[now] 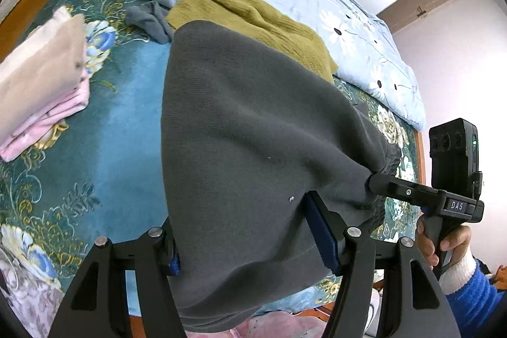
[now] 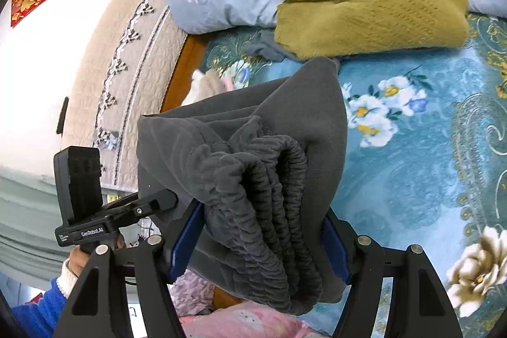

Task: Fold clothes
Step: 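Carry the folded sweatpants with both grippers onto the stack of folded clothes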

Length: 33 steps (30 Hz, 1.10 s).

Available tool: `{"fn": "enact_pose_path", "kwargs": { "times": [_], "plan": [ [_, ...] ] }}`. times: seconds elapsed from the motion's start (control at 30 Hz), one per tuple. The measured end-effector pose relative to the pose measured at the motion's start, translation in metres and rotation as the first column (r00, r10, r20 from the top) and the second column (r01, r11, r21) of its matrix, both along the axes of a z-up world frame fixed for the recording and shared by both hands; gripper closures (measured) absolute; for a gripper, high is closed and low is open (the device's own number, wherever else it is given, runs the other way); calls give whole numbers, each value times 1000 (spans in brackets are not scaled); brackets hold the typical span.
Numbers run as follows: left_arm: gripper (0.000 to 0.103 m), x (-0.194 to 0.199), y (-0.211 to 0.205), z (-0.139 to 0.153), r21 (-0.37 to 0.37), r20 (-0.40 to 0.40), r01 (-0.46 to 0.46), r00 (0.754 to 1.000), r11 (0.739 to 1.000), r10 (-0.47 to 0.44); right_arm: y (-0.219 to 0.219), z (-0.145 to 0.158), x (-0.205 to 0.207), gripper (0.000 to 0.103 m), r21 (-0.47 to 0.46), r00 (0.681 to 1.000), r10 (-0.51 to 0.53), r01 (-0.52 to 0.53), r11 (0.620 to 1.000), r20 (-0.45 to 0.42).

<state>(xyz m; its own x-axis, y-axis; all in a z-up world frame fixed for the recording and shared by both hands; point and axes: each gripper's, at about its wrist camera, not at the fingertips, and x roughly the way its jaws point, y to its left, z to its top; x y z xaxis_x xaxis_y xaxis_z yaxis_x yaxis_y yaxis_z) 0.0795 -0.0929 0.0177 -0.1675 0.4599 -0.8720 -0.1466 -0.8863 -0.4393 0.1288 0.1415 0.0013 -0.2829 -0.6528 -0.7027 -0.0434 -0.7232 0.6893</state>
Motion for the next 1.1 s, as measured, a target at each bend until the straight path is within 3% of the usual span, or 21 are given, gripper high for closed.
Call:
{"fn": "enact_pose_path", "kwargs": {
  "times": [0.27,0.47,0.77,1.1],
  "plan": [
    [36,6,-34,-10,35,3,-46,999,998,46,-25,12,1,30,29,999,44,-43,999,-21],
    [37,1,-92,-11,71,-6,-74,997,995,74,-70,16,-21,30,55,997,77,-77,996,-15],
    [37,-41,-232,-23,144,-15,-112,993,983,115,-191,27,-87,30,126,992,124,-122,984,-4],
    [37,-99,-369,-43,146,1,-190,981,971,192,-332,4,-183,30,138,977,206,-211,968,46]
  ]
}}
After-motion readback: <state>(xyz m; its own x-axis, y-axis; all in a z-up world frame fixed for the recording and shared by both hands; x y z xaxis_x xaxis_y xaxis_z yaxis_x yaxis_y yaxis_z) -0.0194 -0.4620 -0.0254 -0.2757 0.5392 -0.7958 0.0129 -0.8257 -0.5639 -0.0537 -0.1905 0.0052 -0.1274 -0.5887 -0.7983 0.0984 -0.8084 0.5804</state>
